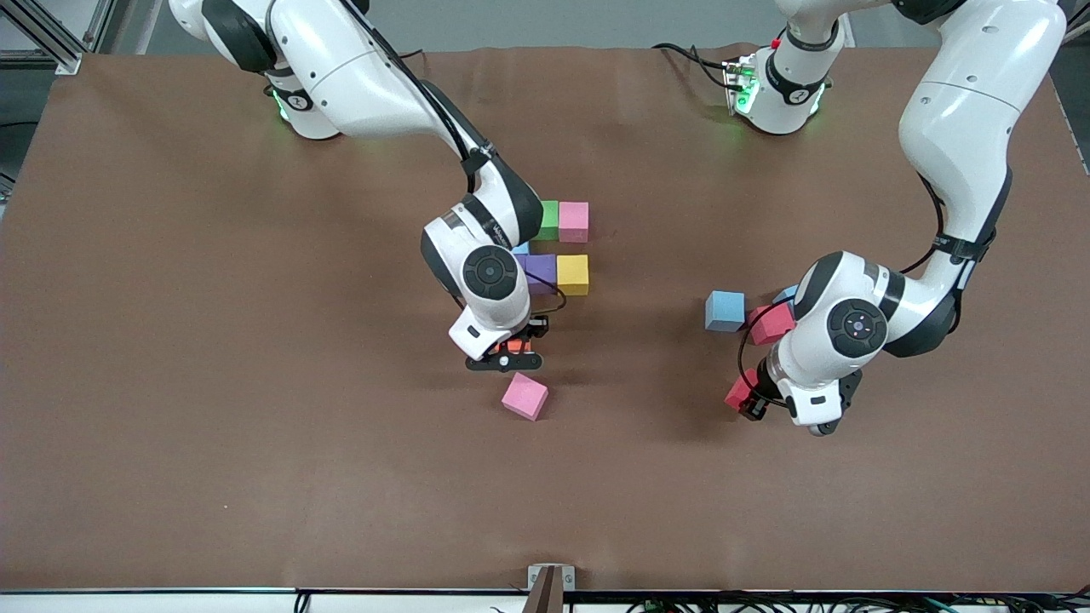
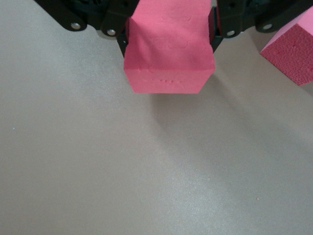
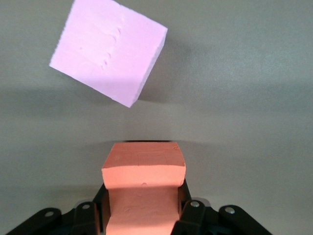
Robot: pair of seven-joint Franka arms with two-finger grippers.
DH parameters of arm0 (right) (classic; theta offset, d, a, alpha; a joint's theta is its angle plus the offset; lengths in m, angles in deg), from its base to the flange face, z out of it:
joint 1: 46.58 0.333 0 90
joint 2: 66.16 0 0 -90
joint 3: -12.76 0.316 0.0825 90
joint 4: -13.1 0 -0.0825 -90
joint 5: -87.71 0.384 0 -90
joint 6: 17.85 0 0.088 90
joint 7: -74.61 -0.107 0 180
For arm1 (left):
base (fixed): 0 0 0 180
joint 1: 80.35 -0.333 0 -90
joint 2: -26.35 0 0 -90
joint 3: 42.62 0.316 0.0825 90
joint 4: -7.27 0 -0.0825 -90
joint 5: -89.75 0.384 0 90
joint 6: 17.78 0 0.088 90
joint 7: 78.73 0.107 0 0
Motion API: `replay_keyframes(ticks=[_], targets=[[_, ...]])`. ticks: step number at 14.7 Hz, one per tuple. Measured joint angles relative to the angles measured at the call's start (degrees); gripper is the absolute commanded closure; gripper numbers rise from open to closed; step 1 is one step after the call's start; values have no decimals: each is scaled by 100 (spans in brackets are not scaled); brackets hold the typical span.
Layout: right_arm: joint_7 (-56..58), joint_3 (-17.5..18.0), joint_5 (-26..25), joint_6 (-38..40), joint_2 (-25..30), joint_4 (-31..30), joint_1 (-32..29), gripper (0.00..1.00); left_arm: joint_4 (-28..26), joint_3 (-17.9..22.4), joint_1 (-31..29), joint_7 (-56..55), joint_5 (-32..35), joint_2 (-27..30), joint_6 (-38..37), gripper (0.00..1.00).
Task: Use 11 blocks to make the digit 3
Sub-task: 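Lower the orange cube with the right gripper while the left gripper brings red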
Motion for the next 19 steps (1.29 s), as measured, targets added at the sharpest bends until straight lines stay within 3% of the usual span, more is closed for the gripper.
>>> replay_keyframes(ticks=[19], targets=[[-68, 0, 0, -97, -2, -120, 48, 100, 2, -10, 4, 0, 0, 0, 0, 70]])
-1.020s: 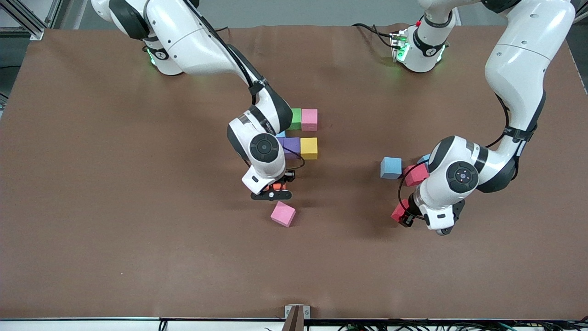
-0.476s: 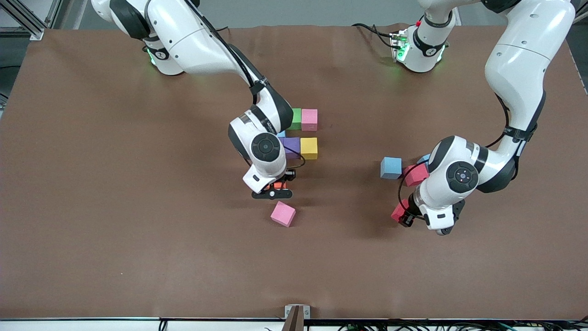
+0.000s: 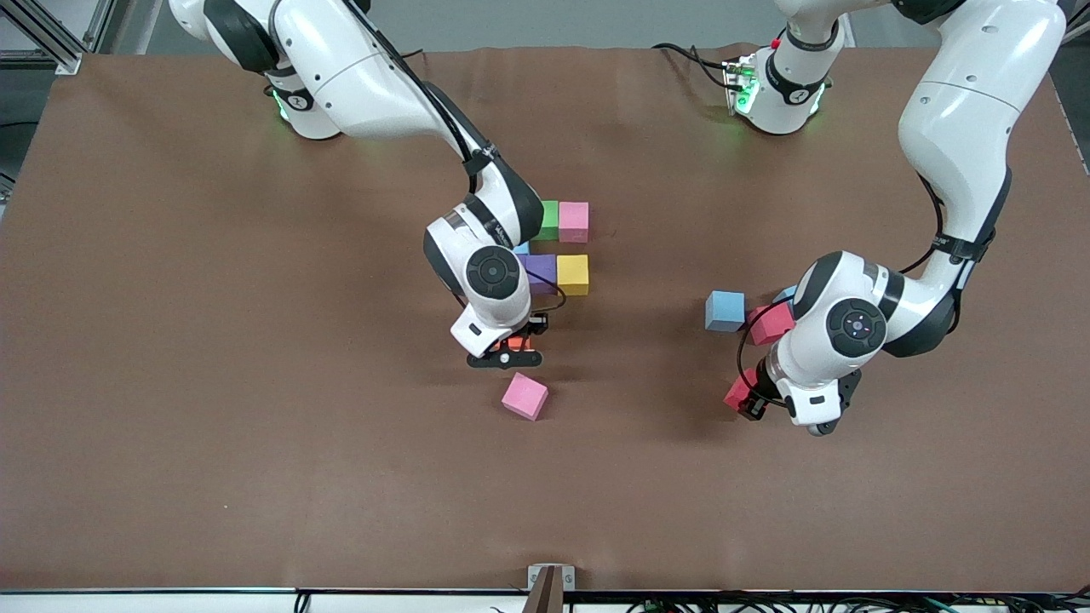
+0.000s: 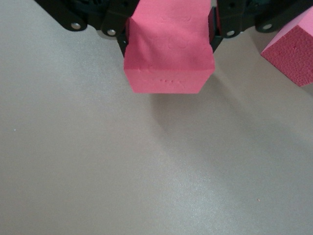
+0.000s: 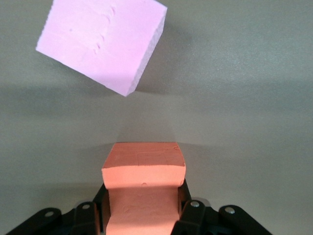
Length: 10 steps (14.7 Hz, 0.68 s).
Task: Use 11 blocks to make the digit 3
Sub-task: 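Lower the orange cube with the right gripper while the left gripper brings red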
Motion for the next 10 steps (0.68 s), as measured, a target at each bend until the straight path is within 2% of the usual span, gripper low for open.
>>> replay_keyframes(ticks=[10], targets=[[-37, 0, 0, -21, 0, -9, 12, 100, 1, -3, 20, -30, -49, 0, 0, 70]])
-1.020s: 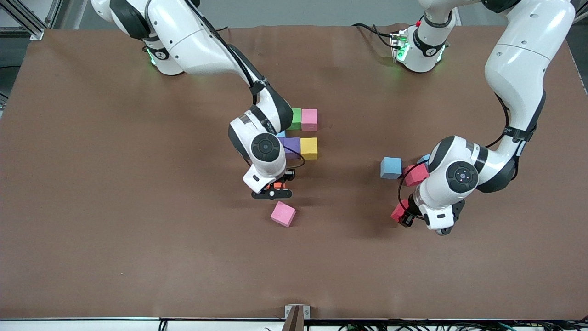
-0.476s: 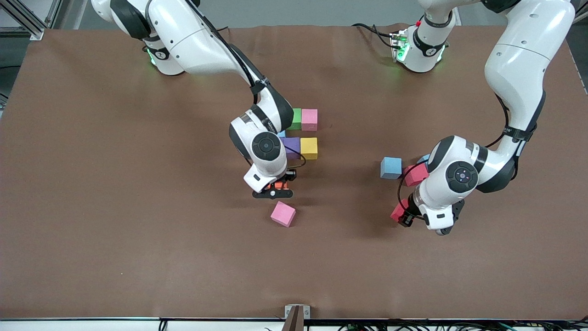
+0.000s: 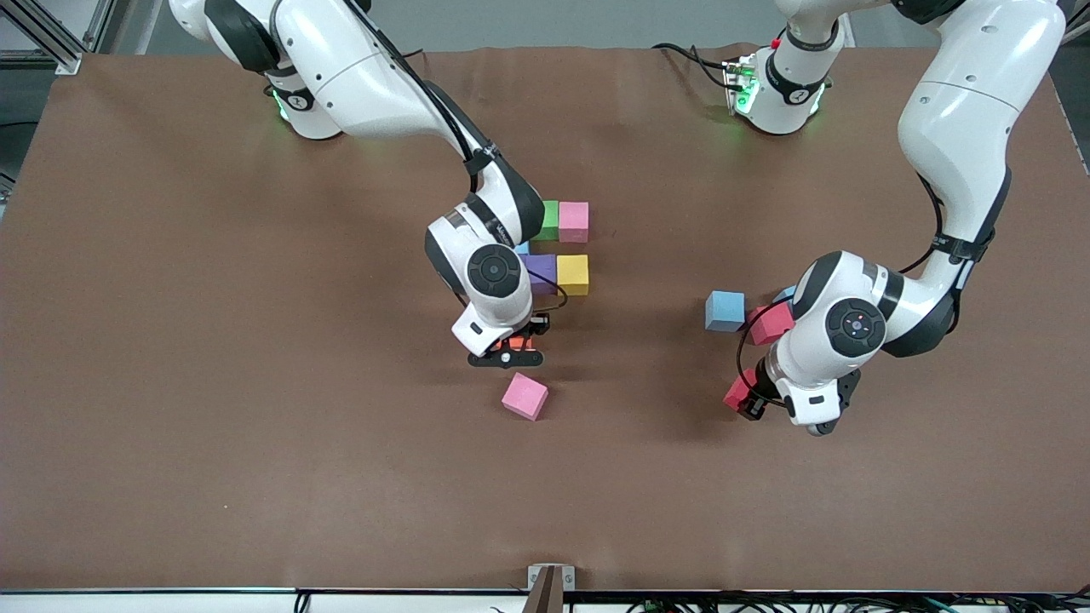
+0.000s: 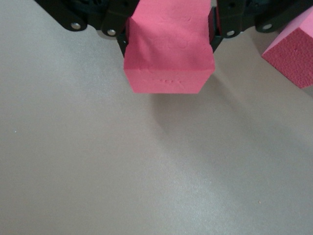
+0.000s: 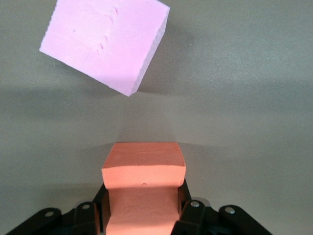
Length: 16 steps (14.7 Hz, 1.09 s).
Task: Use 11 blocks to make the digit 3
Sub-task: 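Lower the orange cube with the right gripper while the left gripper brings red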
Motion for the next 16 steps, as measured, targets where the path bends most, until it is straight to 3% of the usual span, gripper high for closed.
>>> replay_keyframes(ticks=[9, 16], targets=[[1, 0, 0, 4, 0, -1, 1, 100, 182, -432, 313, -1239, -86, 3, -337, 70], [1, -1, 0, 5, 0, -1, 1, 100, 310, -460, 1050, -2715, -89, 2, -347, 70]])
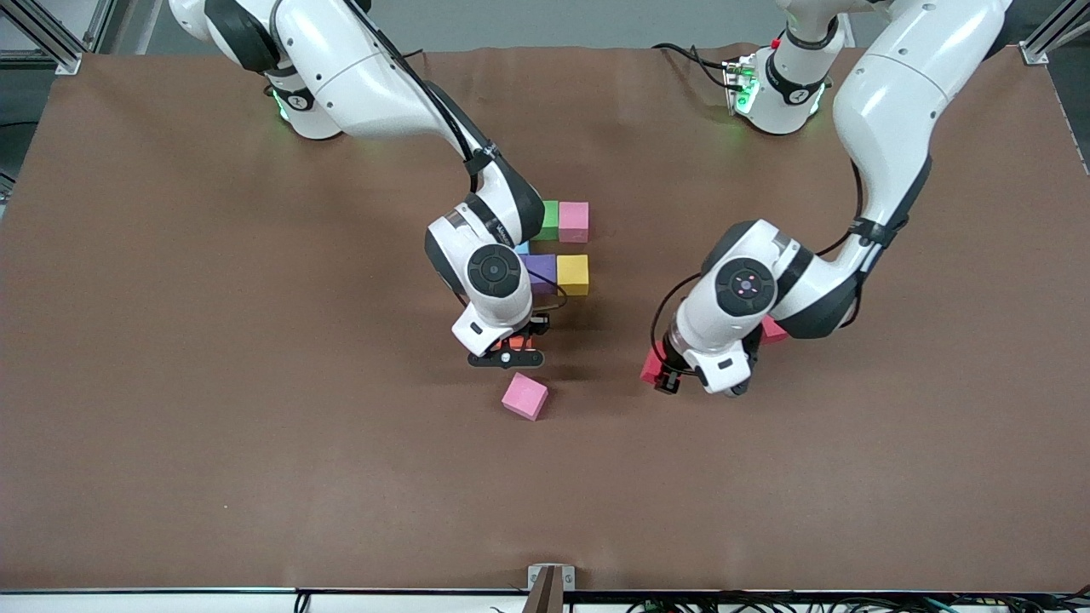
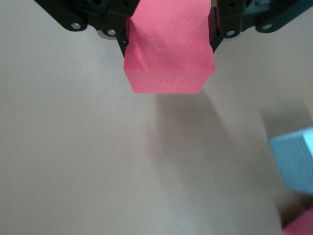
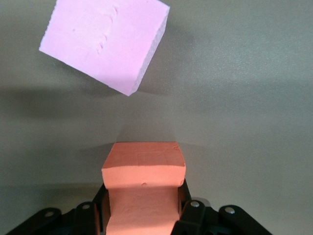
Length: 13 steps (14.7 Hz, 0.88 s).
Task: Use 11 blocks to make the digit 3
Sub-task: 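Lower the orange cube with the right gripper while the left gripper brings red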
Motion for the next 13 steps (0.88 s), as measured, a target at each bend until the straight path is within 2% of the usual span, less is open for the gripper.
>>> replay_keyframes(ticks=[13], targets=[[150, -20, -2, 6, 0, 0, -1, 100, 28, 7, 195, -484, -9, -7, -1, 70]])
